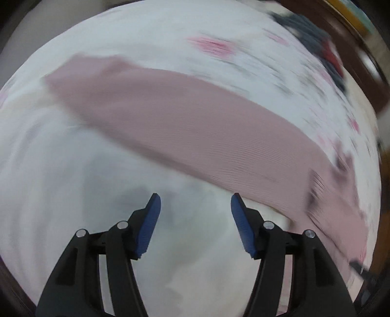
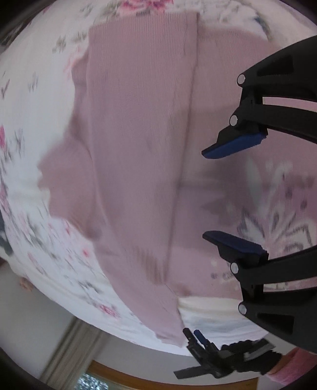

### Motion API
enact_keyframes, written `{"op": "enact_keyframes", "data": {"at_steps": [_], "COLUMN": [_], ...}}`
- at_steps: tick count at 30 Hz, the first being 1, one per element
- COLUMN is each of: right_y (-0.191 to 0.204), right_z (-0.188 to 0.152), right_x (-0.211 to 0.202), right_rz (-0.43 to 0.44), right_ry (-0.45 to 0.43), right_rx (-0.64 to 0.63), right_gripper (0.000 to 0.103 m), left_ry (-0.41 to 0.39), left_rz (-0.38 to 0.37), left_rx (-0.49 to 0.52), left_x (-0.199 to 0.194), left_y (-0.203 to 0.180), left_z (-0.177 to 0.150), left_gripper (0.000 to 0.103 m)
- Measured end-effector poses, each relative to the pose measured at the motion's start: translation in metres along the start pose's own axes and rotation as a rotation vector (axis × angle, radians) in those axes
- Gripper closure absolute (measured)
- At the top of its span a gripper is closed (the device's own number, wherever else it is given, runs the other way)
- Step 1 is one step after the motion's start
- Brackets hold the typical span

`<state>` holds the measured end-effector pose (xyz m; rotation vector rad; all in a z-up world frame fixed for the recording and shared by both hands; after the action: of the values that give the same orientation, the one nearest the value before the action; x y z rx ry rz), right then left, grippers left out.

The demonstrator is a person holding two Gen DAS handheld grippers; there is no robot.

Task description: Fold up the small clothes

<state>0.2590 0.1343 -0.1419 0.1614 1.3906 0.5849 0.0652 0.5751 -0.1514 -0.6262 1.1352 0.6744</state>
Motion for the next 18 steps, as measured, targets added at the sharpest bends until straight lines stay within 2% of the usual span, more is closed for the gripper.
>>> {"op": "enact_keyframes", "data": {"at_steps": [3, 6, 9, 12, 17, 18], "right_y": [0.019, 0.029, 0.036, 0.040, 0.040, 0.039], "right_z": [-0.007, -0.014, -0.016, -0.016, -0.013, -0.013], "right_x": [0.016, 0.026, 0.033, 0.037, 0.044, 0.046], "right_rz": [-0.005, -0.011, -0.027, -0.041, -0.082, -0.085], "right_ry": [0.031, 0.052, 0.063, 0.071, 0.084, 0.087], "right_rx": [-0.017, -0.029, -0.040, -0.050, -0.063, -0.060], "right_gripper": [0.041, 0.041, 0.041, 0.041, 0.041, 0.041], "left_ry": [-0.037, -0.059, -0.073, -0.096, -0.090, -0.092], "left_rz": [0.009, -0.004, -0.052, -0.079, -0.098, -0.102], "left_rx": [-0.166, -0.281, -0.351, -0.368, -0.399, -0.400], "left_x": [0.001, 0.007, 0.015, 0.018, 0.027, 0.029], "left_y": [0.065, 0.110, 0.131, 0.138, 0.146, 0.147], "left_z": [0.027, 0.047, 0.062, 0.080, 0.100, 0.104], "left_gripper": [0.043, 0.043, 0.043, 0.043, 0.044, 0.052]}}
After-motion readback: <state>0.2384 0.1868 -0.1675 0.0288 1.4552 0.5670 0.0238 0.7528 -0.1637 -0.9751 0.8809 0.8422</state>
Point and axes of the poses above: each gripper's, at about its wrist camera, not at the fingertips, and x roughly the way its jaws point, y to its left, z to its top, the point moved 3 cm from there along x, roughly the way its jaws point, and after that the axes turned 6 degrees about z, right-handed, at the moved point
